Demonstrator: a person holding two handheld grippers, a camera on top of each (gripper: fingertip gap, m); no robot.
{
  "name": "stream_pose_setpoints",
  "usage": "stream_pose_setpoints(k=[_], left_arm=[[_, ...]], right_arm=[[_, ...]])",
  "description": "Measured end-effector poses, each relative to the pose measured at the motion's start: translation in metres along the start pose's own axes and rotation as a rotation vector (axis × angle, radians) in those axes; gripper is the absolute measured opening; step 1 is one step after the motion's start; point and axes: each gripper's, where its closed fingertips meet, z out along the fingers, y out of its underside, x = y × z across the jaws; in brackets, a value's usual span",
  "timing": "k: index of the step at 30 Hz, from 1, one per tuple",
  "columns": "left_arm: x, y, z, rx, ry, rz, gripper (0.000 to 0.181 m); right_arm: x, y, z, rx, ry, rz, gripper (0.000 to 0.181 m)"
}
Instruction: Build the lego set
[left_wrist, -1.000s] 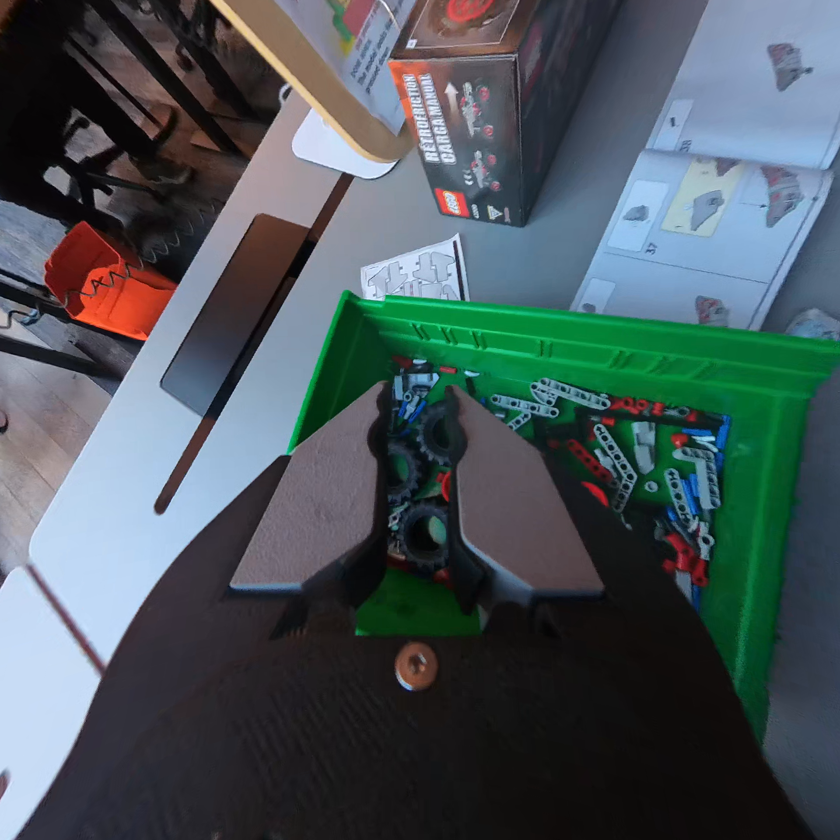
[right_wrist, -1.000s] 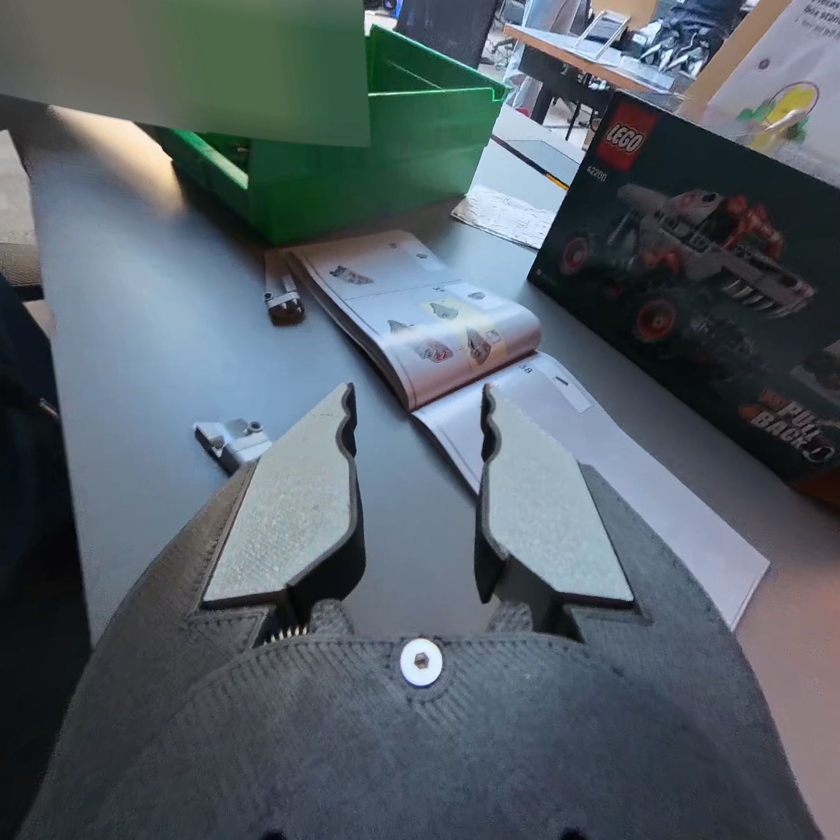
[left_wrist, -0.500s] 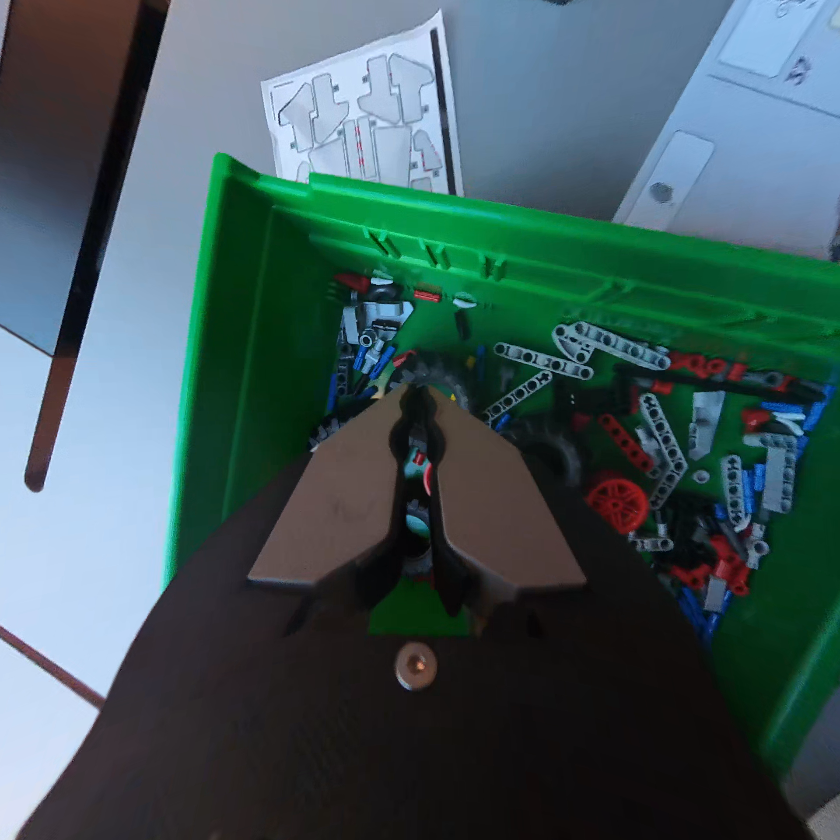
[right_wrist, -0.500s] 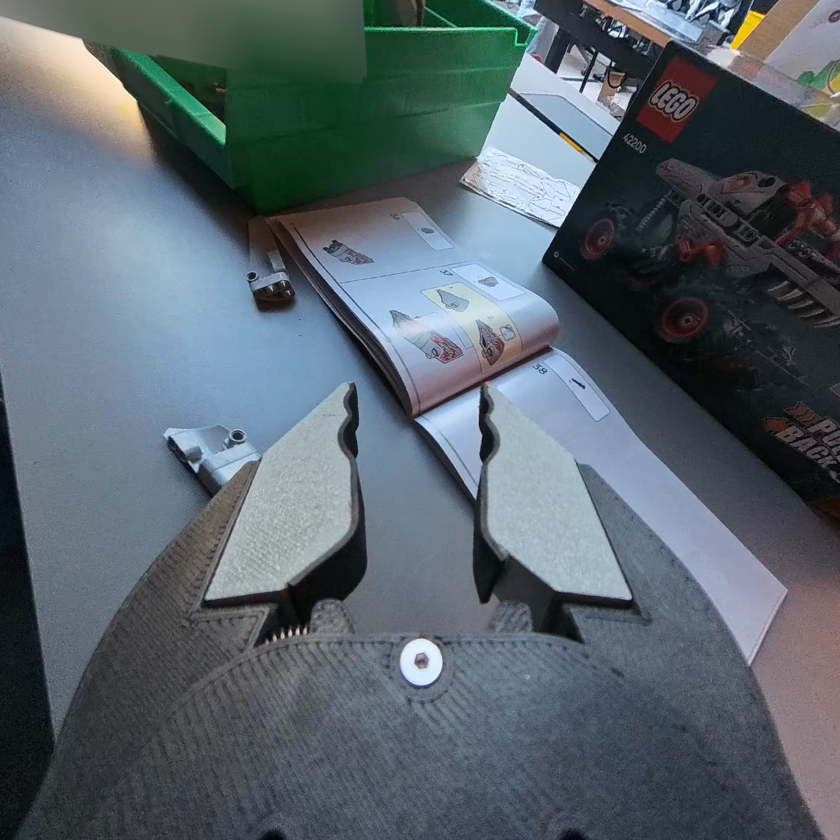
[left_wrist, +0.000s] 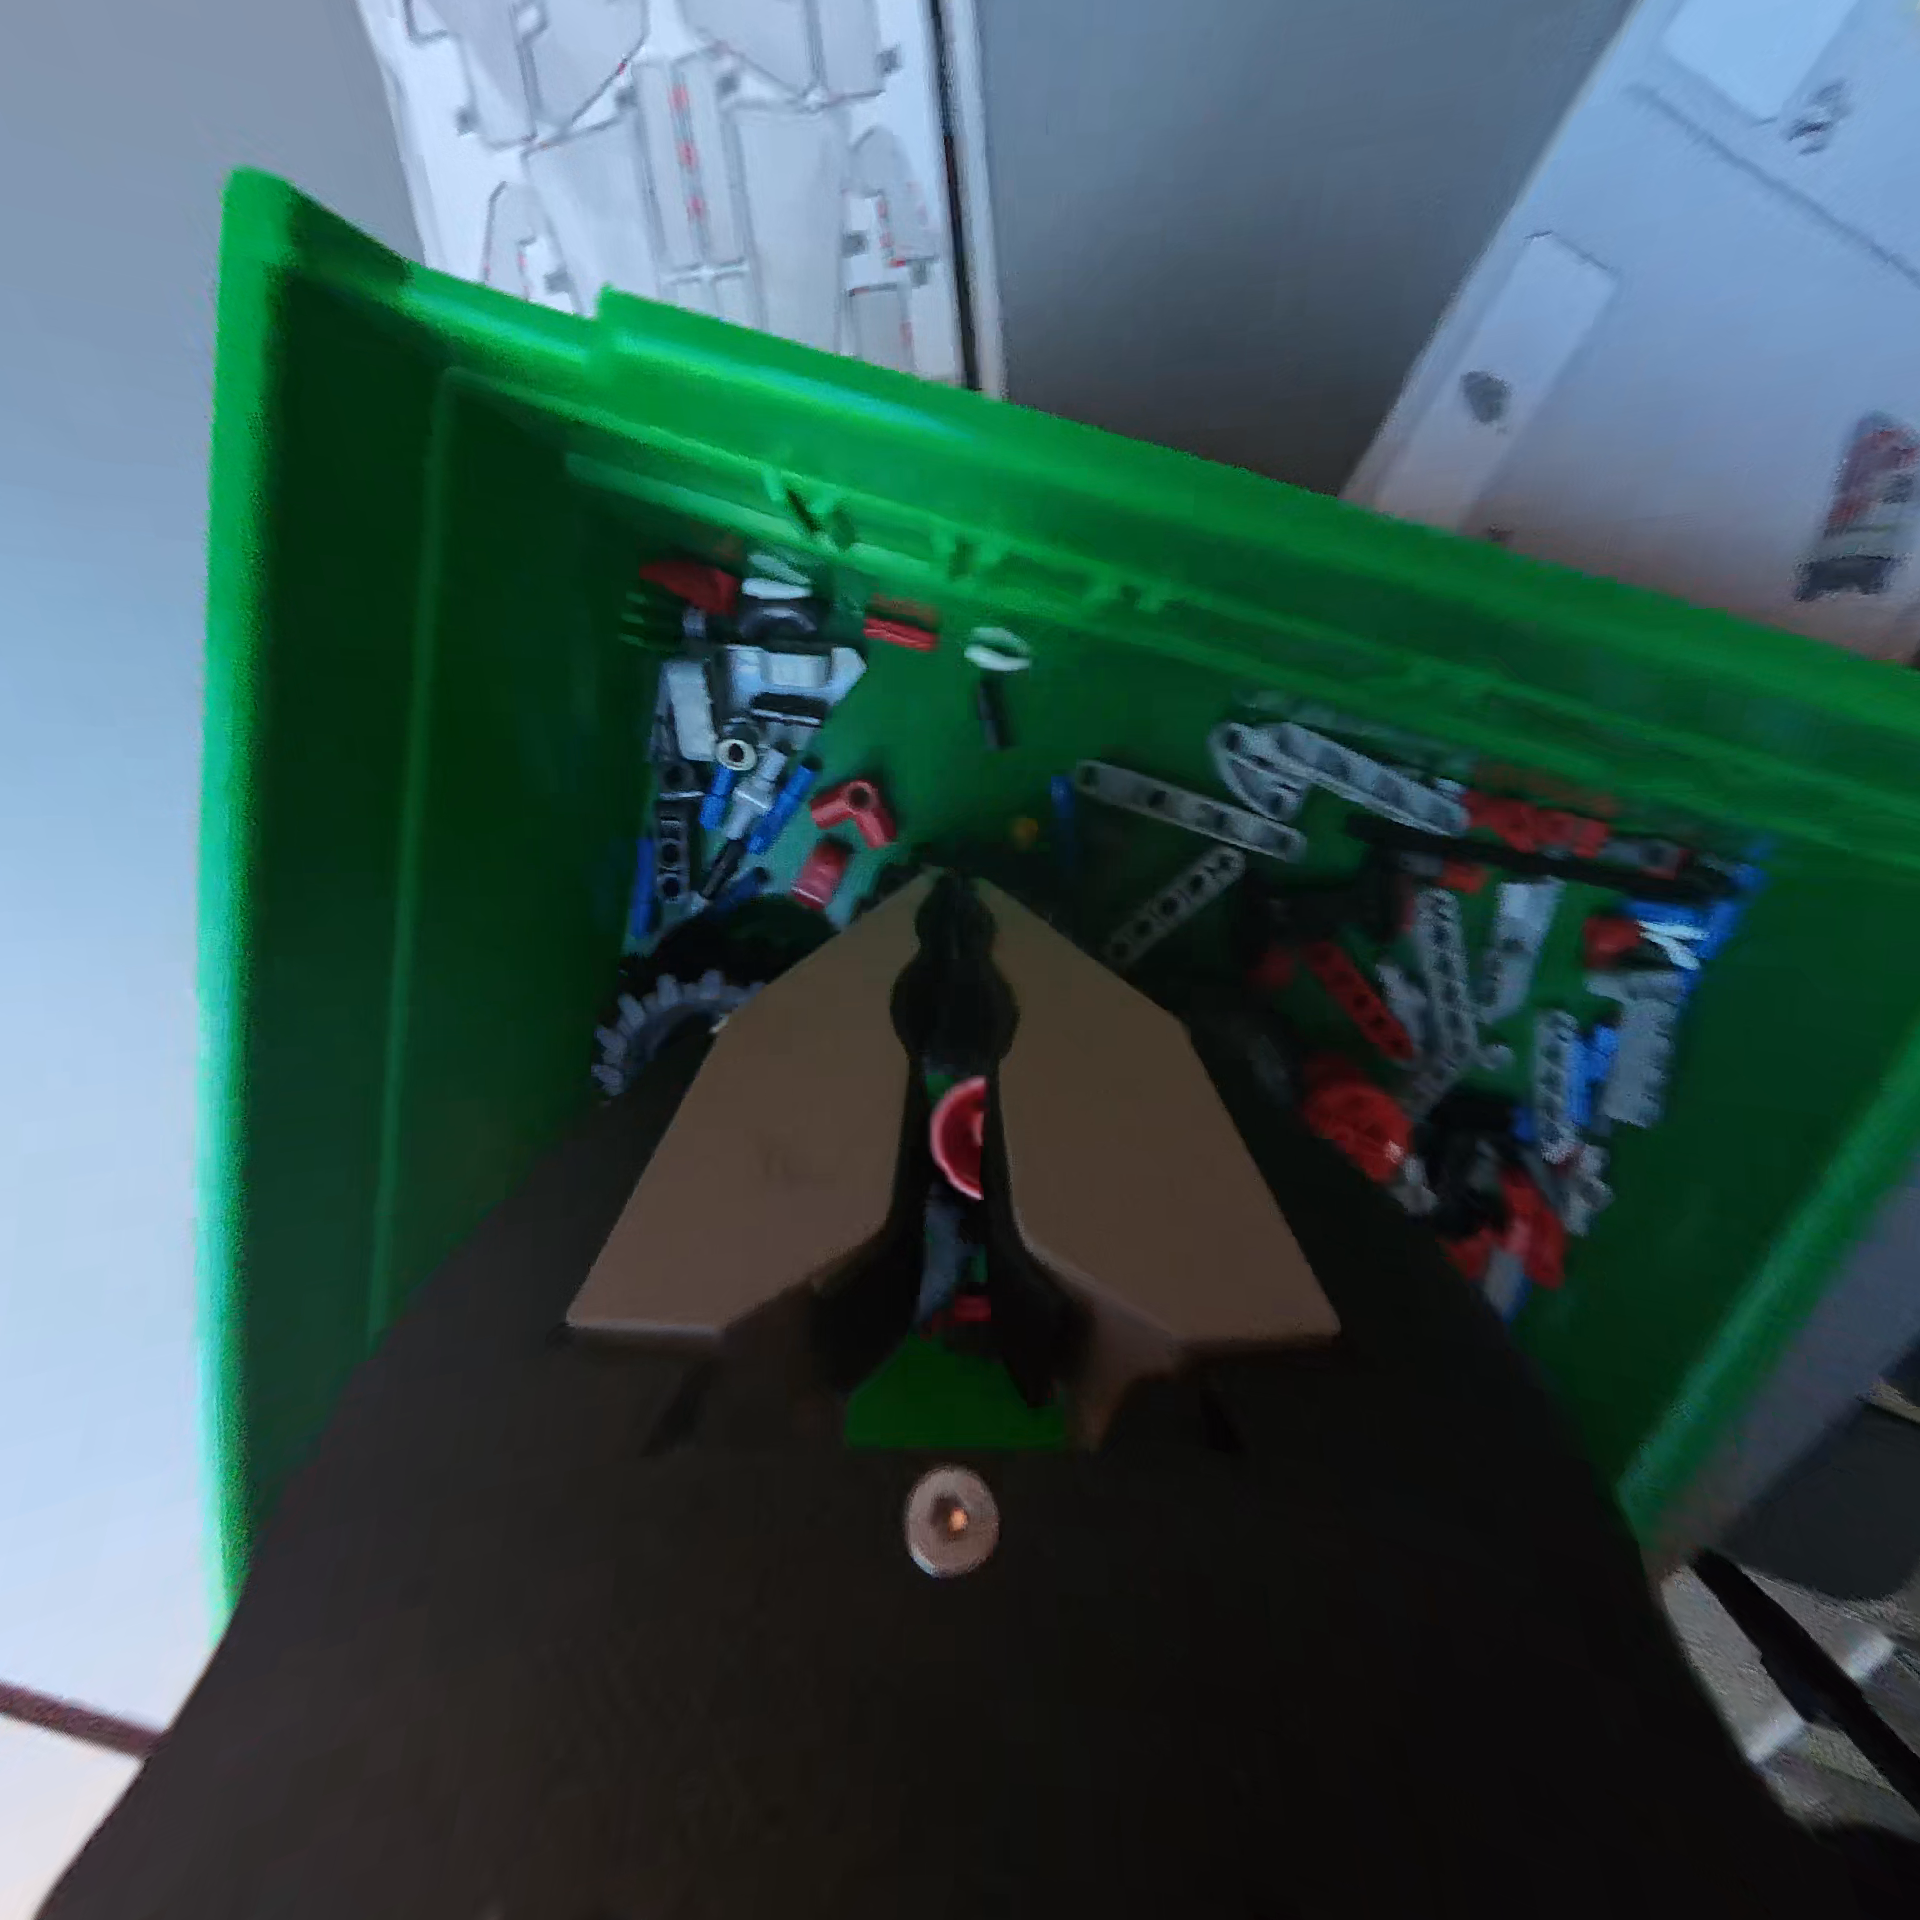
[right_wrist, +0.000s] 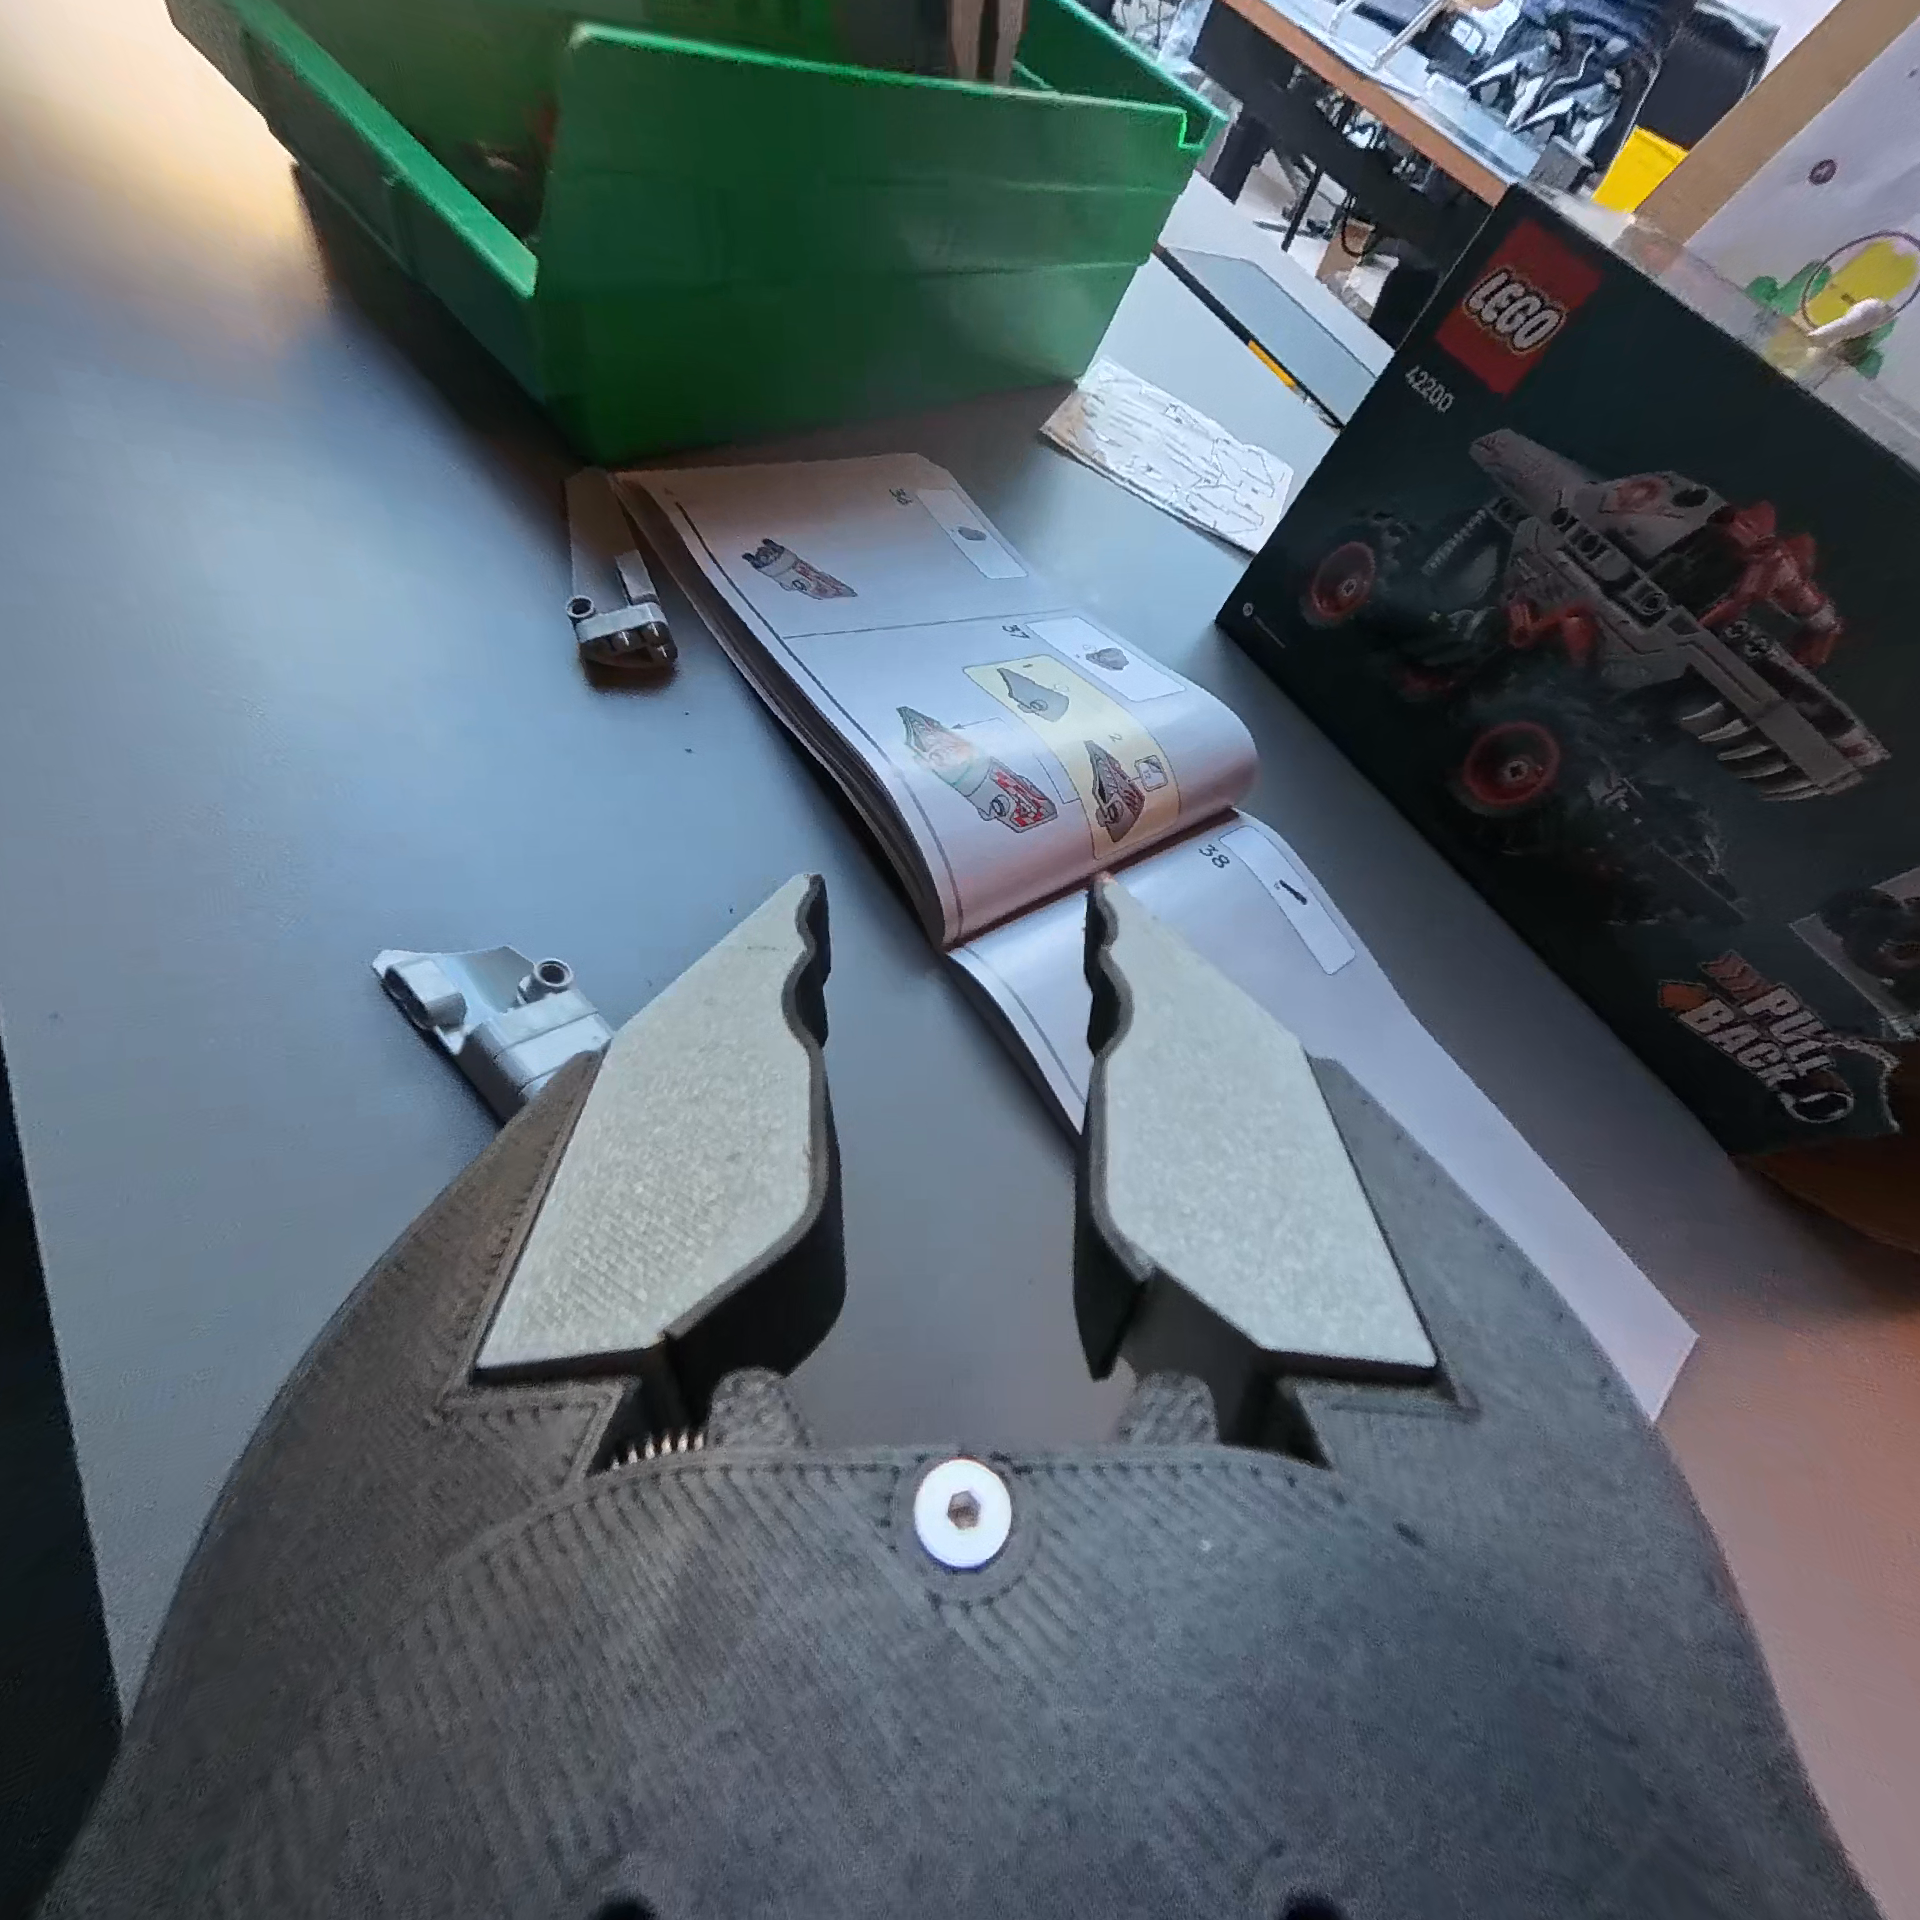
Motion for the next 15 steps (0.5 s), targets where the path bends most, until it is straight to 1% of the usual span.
stream_pose_setpoints(k=[2,3,5,8,9,11,13,15], left_arm=[[0.020,0.000,-0.016,0.047,0.059,0.042,0.005],[0.025,0.002,-0.023,0.062,0.051,0.062,0.010],[0.026,0.003,-0.035,0.094,-0.023,0.077,0.012],[0.040,0.002,-0.048,0.166,-0.027,0.119,0.014],[0.041,0.001,-0.050,0.184,-0.042,0.134,0.014],[0.041,0.003,-0.051,0.163,-0.062,0.144,0.016],[0.037,0.000,-0.052,0.172,-0.088,0.127,0.016],[0.039,-0.001,-0.052,0.184,-0.072,0.117,0.016]], right_arm=[[0.001,-0.001,-0.001,0.011,-0.005,0.014,0.046],[0.002,-0.001,-0.001,0.011,-0.006,0.023,0.046],[0.006,0.000,0.001,0.004,0.002,0.034,0.046],[0.012,0.000,0.000,0.007,0.033,0.041,0.045],[0.014,-0.001,-0.002,0.013,0.046,0.044,0.045],[0.019,-0.008,-0.009,0.051,0.080,0.045,0.042],[0.026,-0.017,-0.019,0.114,0.118,0.048,0.043],[0.028,-0.027,-0.030,0.192,0.129,0.053,0.042]])
